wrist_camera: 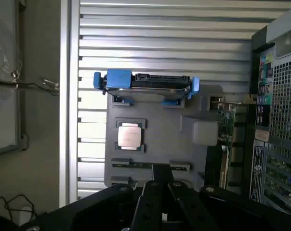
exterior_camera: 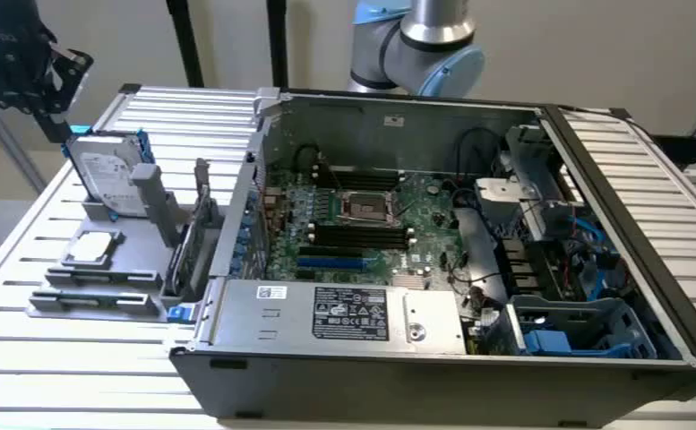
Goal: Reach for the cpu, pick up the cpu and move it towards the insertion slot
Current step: 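Pick up the cpu and move it towards the insertion slot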
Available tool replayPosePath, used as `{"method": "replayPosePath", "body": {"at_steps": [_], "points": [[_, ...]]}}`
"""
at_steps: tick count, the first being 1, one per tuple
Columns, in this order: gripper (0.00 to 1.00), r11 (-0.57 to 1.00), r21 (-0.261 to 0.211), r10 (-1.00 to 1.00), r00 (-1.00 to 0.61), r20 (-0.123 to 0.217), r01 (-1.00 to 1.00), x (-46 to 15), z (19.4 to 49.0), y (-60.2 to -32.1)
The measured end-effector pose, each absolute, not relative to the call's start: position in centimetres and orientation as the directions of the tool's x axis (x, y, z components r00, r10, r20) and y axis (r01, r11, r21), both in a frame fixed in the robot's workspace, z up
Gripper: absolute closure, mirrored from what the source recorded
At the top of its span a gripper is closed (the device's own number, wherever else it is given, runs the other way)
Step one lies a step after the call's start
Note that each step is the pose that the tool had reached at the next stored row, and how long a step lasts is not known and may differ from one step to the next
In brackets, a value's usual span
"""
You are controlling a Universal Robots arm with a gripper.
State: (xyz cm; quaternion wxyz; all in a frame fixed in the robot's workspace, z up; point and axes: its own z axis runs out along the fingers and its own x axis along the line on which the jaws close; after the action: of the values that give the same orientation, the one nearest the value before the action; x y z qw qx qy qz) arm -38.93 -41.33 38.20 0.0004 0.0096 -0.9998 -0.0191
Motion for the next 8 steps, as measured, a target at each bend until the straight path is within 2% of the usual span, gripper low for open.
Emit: {"method": "replayPosePath", "body": {"at_steps": [8], "points": [[0.89, 0.999, 0.038, -0.019, -1.0, 0.0, -0.019, -38.93, 38.2, -41.33]]}}
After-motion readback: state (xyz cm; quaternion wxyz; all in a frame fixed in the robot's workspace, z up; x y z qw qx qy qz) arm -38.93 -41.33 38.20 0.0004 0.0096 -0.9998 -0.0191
